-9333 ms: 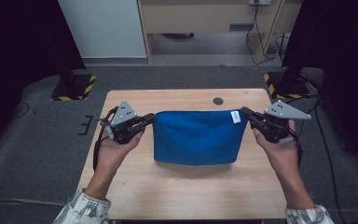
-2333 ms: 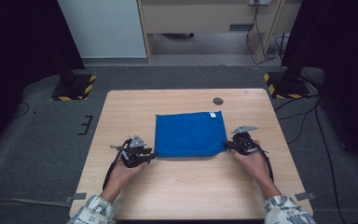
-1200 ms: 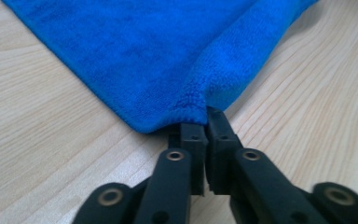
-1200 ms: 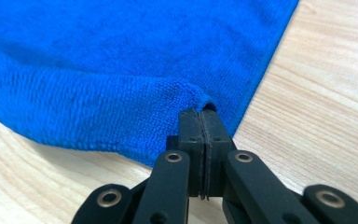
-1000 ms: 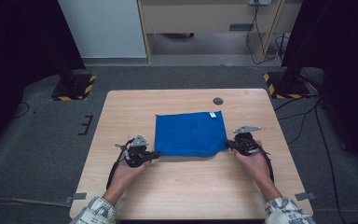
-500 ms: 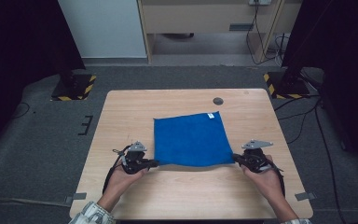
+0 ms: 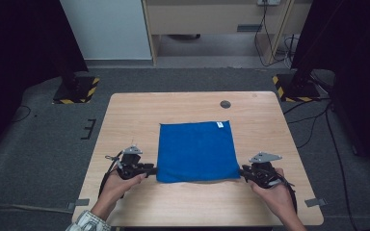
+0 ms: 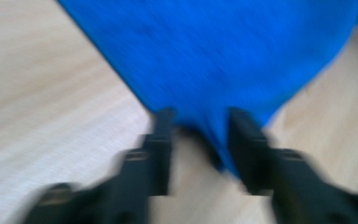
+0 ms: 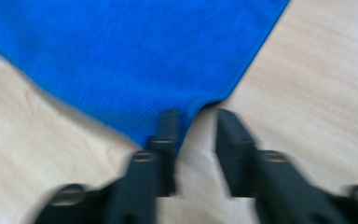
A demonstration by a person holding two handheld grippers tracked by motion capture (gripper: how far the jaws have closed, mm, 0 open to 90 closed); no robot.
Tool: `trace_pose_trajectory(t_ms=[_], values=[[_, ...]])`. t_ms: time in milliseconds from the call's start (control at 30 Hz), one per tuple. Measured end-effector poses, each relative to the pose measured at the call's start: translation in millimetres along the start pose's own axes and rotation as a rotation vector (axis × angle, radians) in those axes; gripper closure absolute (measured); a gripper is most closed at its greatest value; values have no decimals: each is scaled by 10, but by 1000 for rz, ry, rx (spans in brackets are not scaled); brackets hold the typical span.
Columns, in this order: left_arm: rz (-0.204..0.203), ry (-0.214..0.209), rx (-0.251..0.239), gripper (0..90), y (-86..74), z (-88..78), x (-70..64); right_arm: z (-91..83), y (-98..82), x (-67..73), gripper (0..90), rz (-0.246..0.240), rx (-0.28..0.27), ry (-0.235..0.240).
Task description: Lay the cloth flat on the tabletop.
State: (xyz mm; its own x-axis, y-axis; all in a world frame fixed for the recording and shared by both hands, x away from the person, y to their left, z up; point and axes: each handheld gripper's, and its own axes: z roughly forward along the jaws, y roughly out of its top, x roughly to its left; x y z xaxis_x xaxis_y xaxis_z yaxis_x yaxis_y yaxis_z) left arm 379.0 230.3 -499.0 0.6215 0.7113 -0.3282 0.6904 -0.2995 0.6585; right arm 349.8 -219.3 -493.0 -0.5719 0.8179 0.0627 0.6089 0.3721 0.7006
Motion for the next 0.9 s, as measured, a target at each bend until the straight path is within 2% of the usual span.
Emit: trace_pose_trajectory(t_ms=[67, 133, 200, 267, 367, 533, 667, 800, 900], values=[[13, 10, -22, 525, 13, -12, -7, 14, 31, -20, 538, 10, -21, 2], [28, 29, -35, 477, 22, -13, -28, 27, 60, 0, 448, -12, -37, -5], [43, 42, -31, 456, 25, -7, -56, 33, 75, 31, 401, -13, -46, -7], [75, 59, -25, 452, 23, 2, -93, 18, 79, 46, 408, -15, -53, -9], [87, 66, -21, 447, 25, 27, -121, -16, 63, 62, 401, -16, -50, -9], [122, 115, -37, 394, 49, 68, -139, -53, 96, 79, 400, -24, -86, -15], [139, 129, -48, 319, 108, 119, -95, 82, 133, 75, 336, -45, -77, -19], [162, 139, -69, 266, 205, 125, -39, 183, 211, 79, 271, -52, -96, -12], [180, 145, -65, 232, 299, 164, 15, 257, 293, 110, 225, -65, -115, 1]])
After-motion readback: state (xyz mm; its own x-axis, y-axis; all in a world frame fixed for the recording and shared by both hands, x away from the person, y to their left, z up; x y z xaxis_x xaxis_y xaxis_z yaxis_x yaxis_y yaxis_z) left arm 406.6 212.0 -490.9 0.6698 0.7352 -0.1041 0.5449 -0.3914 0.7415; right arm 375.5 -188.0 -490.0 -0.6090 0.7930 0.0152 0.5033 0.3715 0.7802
